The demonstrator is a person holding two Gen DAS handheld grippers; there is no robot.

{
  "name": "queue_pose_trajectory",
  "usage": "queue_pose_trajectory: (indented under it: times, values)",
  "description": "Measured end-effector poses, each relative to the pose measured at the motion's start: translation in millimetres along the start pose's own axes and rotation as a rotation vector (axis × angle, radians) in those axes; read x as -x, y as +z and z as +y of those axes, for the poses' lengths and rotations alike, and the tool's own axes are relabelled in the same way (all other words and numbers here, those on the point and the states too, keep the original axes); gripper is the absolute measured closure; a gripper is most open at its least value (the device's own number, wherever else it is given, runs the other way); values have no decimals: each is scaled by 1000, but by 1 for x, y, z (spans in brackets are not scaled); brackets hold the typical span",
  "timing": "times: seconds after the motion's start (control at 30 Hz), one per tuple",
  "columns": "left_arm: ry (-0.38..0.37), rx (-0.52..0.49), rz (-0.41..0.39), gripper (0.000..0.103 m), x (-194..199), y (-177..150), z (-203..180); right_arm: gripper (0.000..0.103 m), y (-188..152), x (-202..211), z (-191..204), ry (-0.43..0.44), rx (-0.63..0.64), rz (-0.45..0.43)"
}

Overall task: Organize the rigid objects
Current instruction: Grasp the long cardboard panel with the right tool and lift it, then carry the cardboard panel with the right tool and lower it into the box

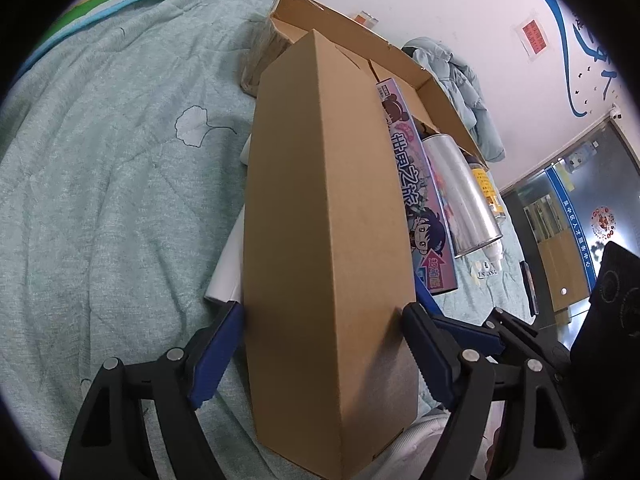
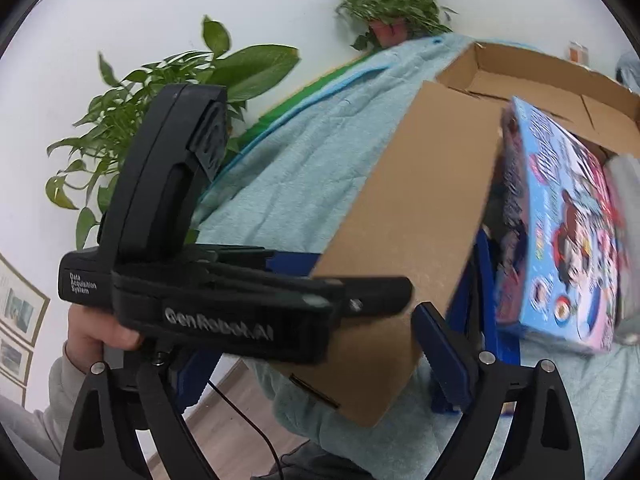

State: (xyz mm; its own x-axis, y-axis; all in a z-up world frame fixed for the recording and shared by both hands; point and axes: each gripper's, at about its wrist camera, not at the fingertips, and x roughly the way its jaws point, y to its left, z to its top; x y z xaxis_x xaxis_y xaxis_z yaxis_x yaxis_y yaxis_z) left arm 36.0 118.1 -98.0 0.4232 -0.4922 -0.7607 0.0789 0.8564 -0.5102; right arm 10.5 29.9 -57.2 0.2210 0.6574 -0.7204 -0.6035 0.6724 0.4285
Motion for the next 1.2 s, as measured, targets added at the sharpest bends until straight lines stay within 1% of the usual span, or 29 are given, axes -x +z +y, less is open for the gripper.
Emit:
queue_pose_trajectory:
  times: [0.07,0.13,0.17,0.2,0.23,0.3,0.33,0.43,0.57,0.63,0.7,0.73,0.83,0.93,0.97,1.07,1.2]
  values:
    - [-4,-2,1,22,0,0,1,10,-6,4,-10,8,-41,-5]
    - [-12,-7,-3,22,0,0,3,10,-10,-1,-18,-31,-40,3]
    - [-15,-8,-5,22,-1,1,4,10,-11,-7,-25,-23,-57,33]
    - [-18,-11,-5,22,-1,2,4,8,-12,-12,-30,12,-89,52]
    - [-21,-17,-3,22,-1,2,5,8,-11,-14,-32,26,-101,50]
    - [-29,-21,4,22,-1,2,6,6,-6,-19,-30,29,-83,47]
    - [-28,-24,10,22,-1,3,6,5,-2,-24,-31,17,-88,48]
    - [-16,-41,19,22,-2,4,3,4,7,-33,-34,-33,-96,50]
    - [-1,-60,9,22,-3,3,-3,4,12,-42,-36,-97,-59,45]
    - [8,-61,6,22,-2,1,-7,5,9,-43,-32,-105,-54,35]
    - [21,-90,-24,22,5,-2,-18,7,10,-41,-28,-103,-65,34]
    - [26,-106,-42,22,10,-2,-24,7,9,-36,-27,-106,-58,21]
    - [32,-149,-111,22,30,4,-46,9,15,-12,-16,-133,-13,-53]
    - [39,-191,-158,22,44,15,-65,9,24,14,-10,-139,13,-123]
    - [44,-200,-166,22,46,18,-68,9,22,25,-11,-141,21,-143]
    - [57,-222,-189,22,49,38,-76,9,35,39,-16,-146,19,-177]
    - [51,-279,-224,22,48,73,-93,9,66,50,-25,-162,28,-226]
